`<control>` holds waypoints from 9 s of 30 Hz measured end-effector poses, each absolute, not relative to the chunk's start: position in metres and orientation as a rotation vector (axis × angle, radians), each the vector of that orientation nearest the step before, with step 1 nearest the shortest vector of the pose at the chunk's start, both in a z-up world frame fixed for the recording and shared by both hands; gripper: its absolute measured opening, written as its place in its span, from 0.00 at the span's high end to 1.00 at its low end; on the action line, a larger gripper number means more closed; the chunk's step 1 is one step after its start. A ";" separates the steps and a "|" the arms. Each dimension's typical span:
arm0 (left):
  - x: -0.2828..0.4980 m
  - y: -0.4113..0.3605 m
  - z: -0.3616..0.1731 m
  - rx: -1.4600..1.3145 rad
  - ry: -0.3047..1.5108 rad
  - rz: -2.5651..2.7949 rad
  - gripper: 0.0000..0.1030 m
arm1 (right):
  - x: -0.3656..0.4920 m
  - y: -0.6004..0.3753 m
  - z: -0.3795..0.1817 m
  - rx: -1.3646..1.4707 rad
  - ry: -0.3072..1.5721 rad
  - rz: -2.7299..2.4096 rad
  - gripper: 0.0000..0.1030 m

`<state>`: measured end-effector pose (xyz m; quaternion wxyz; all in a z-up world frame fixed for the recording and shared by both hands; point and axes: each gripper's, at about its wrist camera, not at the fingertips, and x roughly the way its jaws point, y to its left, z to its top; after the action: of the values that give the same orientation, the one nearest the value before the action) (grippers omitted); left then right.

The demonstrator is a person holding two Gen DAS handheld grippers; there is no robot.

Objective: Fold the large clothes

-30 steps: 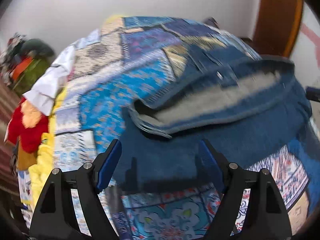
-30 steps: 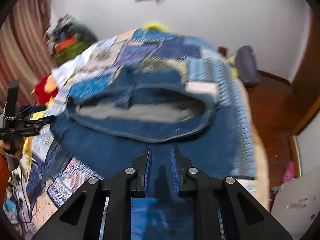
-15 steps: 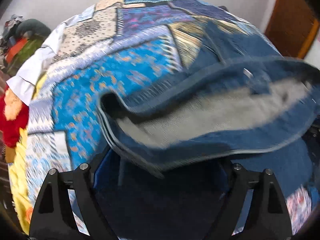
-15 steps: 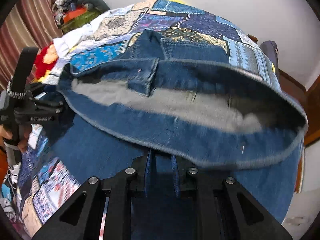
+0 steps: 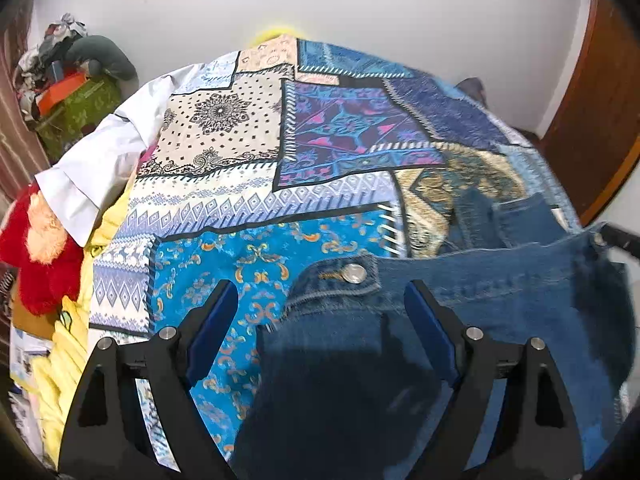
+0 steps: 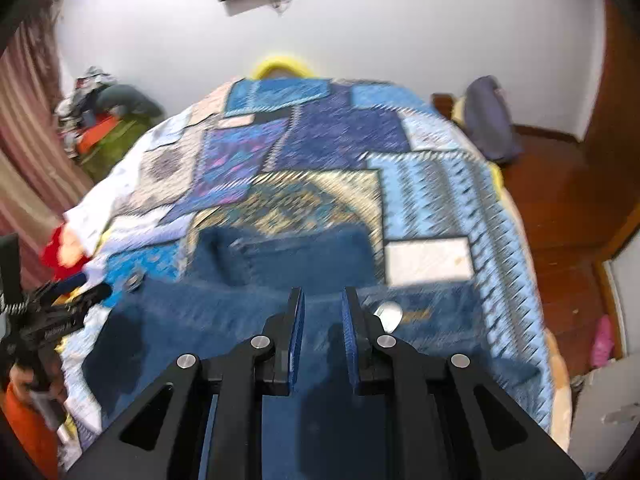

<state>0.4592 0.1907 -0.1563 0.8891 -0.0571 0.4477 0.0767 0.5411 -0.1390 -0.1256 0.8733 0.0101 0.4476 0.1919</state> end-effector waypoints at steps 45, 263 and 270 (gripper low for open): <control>0.271 0.236 -0.202 -0.193 0.927 0.407 0.14 | 0.393 -0.217 -0.159 -0.330 0.939 0.222 0.86; 0.357 0.112 -0.196 -0.312 1.036 -0.116 0.00 | 0.443 -0.219 -0.199 0.215 1.215 0.636 0.03; 0.340 0.128 -0.196 -0.216 1.061 -0.025 0.00 | 0.431 -0.251 -0.197 0.215 1.197 0.601 0.02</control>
<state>0.3398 0.1276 -0.1959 0.8568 -0.1028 0.5051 -0.0121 0.4309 -0.2513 -0.1970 0.7787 0.0994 0.5537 0.2779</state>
